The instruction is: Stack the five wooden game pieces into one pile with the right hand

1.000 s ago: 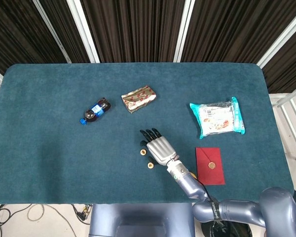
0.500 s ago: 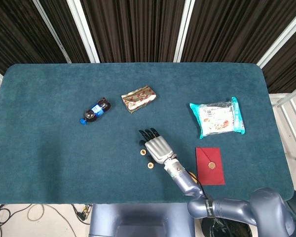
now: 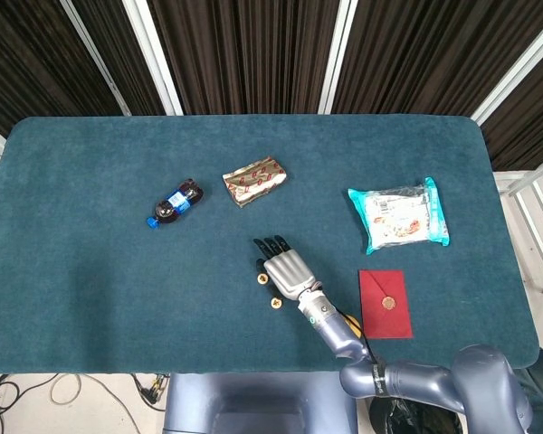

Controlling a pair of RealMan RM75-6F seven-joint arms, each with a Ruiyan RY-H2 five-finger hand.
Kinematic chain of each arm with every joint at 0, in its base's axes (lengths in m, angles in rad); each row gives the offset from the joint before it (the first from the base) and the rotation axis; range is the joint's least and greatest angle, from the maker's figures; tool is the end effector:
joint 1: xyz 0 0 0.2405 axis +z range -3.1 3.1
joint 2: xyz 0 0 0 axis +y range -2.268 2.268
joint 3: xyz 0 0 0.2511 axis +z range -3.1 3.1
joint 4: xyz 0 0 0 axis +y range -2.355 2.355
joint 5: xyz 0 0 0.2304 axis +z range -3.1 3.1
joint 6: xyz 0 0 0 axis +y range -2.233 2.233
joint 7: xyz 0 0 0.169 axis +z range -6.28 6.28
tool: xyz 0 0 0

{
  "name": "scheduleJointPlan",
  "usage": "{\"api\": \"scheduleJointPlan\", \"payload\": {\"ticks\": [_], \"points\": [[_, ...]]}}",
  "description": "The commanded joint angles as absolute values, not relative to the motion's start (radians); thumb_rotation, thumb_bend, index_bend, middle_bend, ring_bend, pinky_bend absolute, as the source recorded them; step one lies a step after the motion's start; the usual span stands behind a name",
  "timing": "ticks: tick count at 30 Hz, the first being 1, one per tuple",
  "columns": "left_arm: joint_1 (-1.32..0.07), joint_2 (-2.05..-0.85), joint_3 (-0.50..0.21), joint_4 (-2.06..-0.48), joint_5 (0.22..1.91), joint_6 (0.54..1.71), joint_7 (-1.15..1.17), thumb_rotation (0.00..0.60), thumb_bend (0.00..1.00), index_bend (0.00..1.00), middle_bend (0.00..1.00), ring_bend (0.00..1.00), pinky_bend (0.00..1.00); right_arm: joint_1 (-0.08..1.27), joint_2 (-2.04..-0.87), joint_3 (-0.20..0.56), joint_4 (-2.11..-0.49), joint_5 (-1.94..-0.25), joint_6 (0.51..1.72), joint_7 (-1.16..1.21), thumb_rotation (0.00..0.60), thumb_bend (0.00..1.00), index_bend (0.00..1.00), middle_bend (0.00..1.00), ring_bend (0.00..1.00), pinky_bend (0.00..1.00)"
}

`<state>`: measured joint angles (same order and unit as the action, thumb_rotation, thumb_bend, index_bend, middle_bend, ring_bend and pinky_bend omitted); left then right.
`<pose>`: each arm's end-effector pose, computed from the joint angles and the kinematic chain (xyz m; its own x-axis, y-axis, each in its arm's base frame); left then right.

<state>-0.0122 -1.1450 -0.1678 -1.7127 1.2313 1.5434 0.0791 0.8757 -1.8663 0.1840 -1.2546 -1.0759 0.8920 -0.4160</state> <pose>-0.3337 0.2013 0.1617 0.3383 -0.1191 0.9335 0.9071 0.3051 -0.2898 -0.0736 -0.3518 -0.1427 0.4758 -0.3139 0.8216 -0.8212 -0.4930 0.2872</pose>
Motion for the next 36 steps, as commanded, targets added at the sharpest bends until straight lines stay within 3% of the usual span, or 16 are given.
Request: {"api": "scheduleJointPlan", "payload": {"ticks": [1, 36], "points": [[-0.011, -1.145, -0.169, -1.712, 1.231, 1.546, 0.077, 0.600, 0.60, 0.10, 0.00, 0.00, 0.00, 0.877, -1.872, 0.187, -1.248, -1.074, 0.889, -0.416, 0.600, 0.42, 0.43, 0.00, 0.00, 0.00], [-0.010, -1.145, -0.172, -1.711, 1.232, 1.549, 0.070, 0.600, 0.60, 0.10, 0.00, 0.00, 0.00, 0.881, -1.891, 0.206, -1.217, -1.062, 0.864, -0.415, 0.600, 0.42, 0.52, 0.00, 0.00, 0.00]]}}
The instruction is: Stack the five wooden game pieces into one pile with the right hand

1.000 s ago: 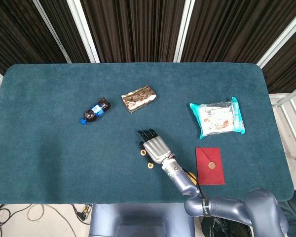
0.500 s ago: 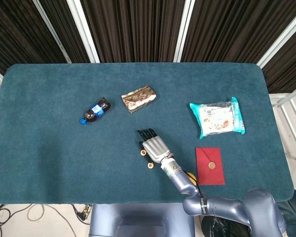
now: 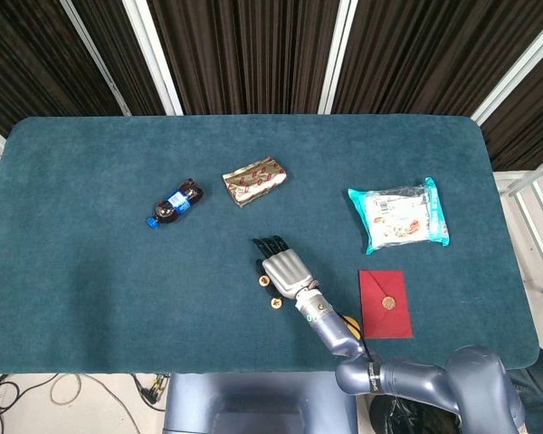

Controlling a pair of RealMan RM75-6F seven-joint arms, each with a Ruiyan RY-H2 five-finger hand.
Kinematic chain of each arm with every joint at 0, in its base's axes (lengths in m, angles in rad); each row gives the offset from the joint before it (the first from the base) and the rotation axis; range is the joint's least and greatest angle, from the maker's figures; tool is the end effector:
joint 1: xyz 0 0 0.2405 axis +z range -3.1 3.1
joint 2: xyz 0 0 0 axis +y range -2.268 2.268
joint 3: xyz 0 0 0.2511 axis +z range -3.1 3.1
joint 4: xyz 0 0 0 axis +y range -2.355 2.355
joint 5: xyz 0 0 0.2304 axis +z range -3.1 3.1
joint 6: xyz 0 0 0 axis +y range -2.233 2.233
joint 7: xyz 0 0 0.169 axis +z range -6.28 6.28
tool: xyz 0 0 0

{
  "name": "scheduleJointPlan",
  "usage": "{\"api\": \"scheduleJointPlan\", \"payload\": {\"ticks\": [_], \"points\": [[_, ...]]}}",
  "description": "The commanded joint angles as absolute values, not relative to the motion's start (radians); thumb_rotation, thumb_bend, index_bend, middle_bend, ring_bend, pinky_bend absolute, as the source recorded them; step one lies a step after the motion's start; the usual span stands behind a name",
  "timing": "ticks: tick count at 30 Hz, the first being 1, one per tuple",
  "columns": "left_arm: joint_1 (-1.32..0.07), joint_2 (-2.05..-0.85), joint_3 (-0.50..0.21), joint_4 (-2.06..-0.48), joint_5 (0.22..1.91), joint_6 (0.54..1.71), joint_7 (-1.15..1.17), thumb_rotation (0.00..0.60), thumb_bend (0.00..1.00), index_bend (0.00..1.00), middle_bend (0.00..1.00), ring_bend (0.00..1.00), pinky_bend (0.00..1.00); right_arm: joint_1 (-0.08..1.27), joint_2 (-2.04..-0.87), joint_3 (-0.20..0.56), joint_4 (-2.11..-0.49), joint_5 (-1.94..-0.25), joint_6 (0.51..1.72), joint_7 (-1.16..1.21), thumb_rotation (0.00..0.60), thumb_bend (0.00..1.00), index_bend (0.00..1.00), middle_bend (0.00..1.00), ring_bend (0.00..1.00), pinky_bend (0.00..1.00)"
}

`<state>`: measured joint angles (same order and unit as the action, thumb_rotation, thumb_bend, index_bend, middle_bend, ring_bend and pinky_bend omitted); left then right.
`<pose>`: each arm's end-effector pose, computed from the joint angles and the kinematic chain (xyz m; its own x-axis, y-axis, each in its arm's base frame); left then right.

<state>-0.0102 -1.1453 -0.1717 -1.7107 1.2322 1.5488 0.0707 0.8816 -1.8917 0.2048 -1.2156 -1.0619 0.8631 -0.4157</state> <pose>-0.3338 0.2014 0.1633 0.3337 -0.1300 0.9337 0.9094 0.3053 -0.2825 -0.0731 -0.3565 -0.1491 0.4708 -0.3297 0.8183 -0.8303 -0.4792 0.2846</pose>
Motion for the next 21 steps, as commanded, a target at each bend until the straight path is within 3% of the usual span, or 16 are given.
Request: {"api": "scheduleJointPlan", "payload": {"ticks": [1, 13, 21], "points": [[-0.010, -1.145, -0.172, -1.711, 1.232, 1.549, 0.070, 0.600, 0.60, 0.10, 0.00, 0.00, 0.00, 0.881, -1.890, 0.207, -1.218, -1.063, 0.864, -0.415, 0.600, 0.42, 0.52, 0.00, 0.00, 0.00], [-0.010, -1.145, -0.171, -1.711, 1.234, 1.549, 0.071, 0.600, 0.60, 0.10, 0.00, 0.00, 0.00, 0.882, -1.849, 0.231, -1.263, -1.052, 0.877, -0.429, 0.600, 0.42, 0.53, 0.00, 0.00, 0.00], [-0.011, -1.147, -0.169, -1.711, 1.237, 1.550, 0.076, 0.600, 0.60, 0.10, 0.00, 0.00, 0.00, 0.888, -1.762, 0.289, -1.333, -0.956, 0.881, -0.483, 0.600, 0.42, 0.53, 0.00, 0.00, 0.00]]}}
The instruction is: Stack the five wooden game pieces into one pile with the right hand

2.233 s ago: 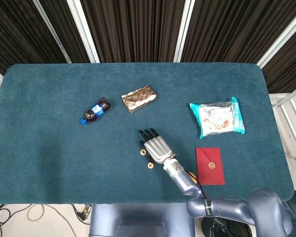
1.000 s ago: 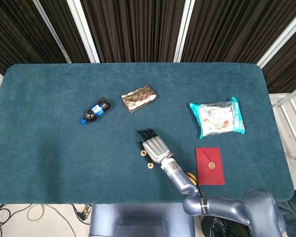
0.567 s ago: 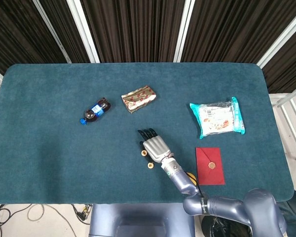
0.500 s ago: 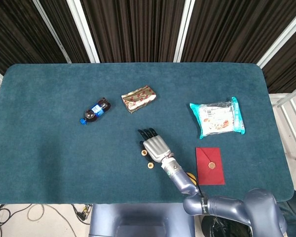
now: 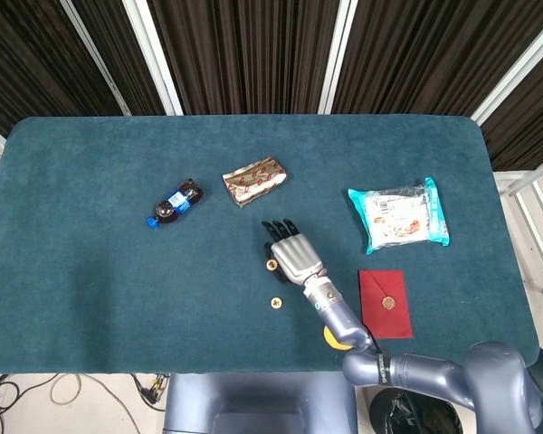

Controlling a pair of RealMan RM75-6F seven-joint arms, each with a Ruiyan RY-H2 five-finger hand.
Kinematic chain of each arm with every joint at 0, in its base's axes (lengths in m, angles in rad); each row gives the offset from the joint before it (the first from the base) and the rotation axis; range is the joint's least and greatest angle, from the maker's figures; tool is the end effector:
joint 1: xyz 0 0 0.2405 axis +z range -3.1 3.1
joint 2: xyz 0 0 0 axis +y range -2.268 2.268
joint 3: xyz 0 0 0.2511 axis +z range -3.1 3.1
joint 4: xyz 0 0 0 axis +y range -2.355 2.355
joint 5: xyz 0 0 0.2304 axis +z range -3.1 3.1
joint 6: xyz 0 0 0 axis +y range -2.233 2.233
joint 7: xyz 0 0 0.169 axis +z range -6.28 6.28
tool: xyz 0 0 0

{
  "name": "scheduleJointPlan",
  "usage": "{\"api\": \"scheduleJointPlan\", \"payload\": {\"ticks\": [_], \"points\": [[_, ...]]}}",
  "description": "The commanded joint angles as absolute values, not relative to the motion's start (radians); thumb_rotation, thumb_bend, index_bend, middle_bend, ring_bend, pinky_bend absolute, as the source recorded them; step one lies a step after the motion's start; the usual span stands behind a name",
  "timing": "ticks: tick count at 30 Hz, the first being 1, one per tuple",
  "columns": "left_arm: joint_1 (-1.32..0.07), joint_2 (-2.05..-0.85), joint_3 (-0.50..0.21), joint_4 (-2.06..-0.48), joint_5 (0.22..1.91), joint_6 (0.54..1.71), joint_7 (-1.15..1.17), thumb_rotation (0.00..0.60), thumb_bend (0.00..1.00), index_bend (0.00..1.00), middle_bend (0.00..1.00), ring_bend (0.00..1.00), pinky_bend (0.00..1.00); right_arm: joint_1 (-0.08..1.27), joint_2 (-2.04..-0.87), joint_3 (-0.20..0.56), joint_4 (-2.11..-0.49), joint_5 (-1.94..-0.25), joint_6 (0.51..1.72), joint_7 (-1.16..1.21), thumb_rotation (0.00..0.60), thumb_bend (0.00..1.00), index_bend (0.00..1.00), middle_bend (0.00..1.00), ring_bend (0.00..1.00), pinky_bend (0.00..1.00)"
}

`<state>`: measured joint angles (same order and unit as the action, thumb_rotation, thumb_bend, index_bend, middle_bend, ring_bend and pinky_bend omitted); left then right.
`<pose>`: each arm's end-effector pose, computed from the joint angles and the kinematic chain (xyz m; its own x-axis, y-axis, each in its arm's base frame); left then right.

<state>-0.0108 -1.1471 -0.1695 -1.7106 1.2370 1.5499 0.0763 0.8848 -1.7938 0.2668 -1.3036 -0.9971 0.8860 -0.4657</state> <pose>-0.3329 0.2013 0.1623 0.3377 -0.1277 0.9326 0.9090 0.3013 -0.2879 -0.0705 -0.3811 -0.1100 0.4444 -0.2810 0.8506 -0.8518 -0.4263 0.3043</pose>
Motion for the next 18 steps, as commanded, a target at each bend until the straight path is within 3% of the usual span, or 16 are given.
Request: {"api": "scheduleJointPlan", "payload": {"ticks": [1, 18], "points": [[-0.010, -1.148, -0.170, -1.712, 1.236, 1.550, 0.075, 0.600, 0.60, 0.10, 0.00, 0.00, 0.00, 0.888, -1.749, 0.295, -1.343, -0.937, 0.877, -0.486, 0.600, 0.42, 0.53, 0.00, 0.00, 0.00], [-0.010, -1.149, -0.170, -1.712, 1.237, 1.552, 0.077, 0.600, 0.60, 0.10, 0.00, 0.00, 0.00, 0.917, -1.730, 0.295, -1.326, -0.847, 0.877, -0.511, 0.600, 0.42, 0.53, 0.00, 0.00, 0.00]]}}
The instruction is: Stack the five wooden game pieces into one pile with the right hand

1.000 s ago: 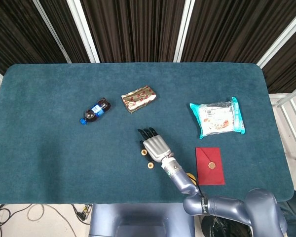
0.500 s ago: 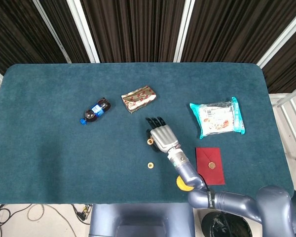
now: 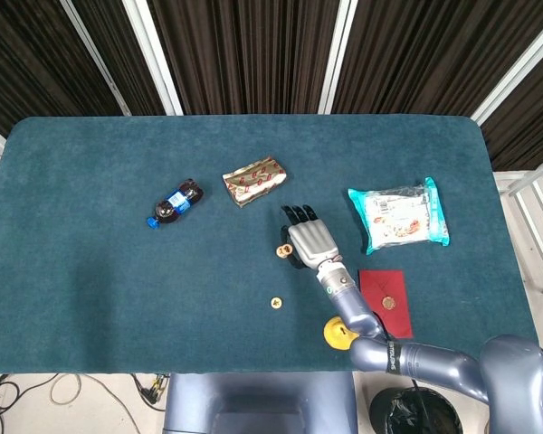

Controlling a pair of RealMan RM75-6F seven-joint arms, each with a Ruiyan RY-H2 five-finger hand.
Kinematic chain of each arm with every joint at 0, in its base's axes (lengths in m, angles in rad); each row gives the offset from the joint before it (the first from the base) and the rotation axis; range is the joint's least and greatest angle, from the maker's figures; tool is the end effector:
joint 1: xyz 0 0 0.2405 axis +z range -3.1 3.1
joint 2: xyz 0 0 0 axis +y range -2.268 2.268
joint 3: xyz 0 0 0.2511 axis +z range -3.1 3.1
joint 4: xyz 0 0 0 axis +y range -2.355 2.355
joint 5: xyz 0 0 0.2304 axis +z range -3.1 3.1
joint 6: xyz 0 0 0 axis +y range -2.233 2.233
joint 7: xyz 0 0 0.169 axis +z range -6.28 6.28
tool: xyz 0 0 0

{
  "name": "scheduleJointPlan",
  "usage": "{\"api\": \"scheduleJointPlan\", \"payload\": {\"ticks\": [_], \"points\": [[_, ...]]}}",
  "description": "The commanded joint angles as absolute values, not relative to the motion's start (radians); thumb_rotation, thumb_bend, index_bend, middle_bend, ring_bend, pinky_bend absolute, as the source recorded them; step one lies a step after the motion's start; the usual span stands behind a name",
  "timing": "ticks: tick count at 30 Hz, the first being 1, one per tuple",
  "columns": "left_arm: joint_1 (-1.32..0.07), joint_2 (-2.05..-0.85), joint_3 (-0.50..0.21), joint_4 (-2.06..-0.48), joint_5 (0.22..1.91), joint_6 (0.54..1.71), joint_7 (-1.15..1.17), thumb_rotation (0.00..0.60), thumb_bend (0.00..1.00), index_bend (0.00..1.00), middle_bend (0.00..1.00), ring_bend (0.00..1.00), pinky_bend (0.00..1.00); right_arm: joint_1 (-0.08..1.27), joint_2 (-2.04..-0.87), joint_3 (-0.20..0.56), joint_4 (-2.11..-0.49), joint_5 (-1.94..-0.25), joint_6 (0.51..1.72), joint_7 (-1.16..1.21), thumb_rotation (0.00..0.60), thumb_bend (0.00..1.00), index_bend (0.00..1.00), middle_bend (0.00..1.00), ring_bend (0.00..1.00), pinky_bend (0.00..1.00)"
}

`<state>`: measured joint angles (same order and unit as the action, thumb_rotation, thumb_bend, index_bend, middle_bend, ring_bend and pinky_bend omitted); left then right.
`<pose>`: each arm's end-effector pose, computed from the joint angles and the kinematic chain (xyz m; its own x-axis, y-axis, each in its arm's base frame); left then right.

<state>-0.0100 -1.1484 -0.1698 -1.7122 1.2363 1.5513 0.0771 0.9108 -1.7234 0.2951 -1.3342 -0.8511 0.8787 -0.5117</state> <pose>-0.3327 0.2011 0.1620 0.3361 -0.1287 0.9330 0.9093 0.3026 -0.2858 -0.0810 -0.4035 -0.0862 0.4283 -0.2953 0.8540 -0.8829 -0.3378 0.3260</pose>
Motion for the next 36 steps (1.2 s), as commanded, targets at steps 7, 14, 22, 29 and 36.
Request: {"api": "scheduleJointPlan", "payload": {"ticks": [7, 14, 22, 29, 36], "points": [[-0.010, -1.148, -0.171, -1.715, 1.233, 1.549, 0.073, 0.600, 0.60, 0.10, 0.00, 0.00, 0.00, 0.931, -1.746, 0.290, -1.296, -0.825, 0.873, -0.514, 0.600, 0.42, 0.53, 0.00, 0.00, 0.00], [-0.010, -1.150, -0.170, -1.716, 1.235, 1.551, 0.077, 0.600, 0.60, 0.10, 0.00, 0.00, 0.00, 0.940, -1.761, 0.281, -1.278, -0.818, 0.873, -0.515, 0.600, 0.42, 0.53, 0.00, 0.00, 0.00], [-0.010, -1.147, -0.171, -1.718, 1.231, 1.547, 0.072, 0.600, 0.60, 0.10, 0.00, 0.00, 0.00, 0.952, -1.778, 0.283, -1.249, -0.801, 0.871, -0.514, 0.600, 0.42, 0.53, 0.00, 0.00, 0.00], [-0.010, -1.147, -0.172, -1.717, 1.232, 1.549, 0.072, 0.600, 0.60, 0.10, 0.00, 0.00, 0.00, 0.952, -1.782, 0.279, -1.239, -0.796, 0.867, -0.505, 0.600, 0.42, 0.53, 0.00, 0.00, 0.00], [-0.010, -1.148, -0.172, -1.717, 1.231, 1.548, 0.074, 0.600, 0.60, 0.10, 0.00, 0.00, 0.00, 0.952, -1.779, 0.277, -1.239, -0.802, 0.870, -0.498, 0.600, 0.42, 0.53, 0.00, 0.00, 0.00]]}}
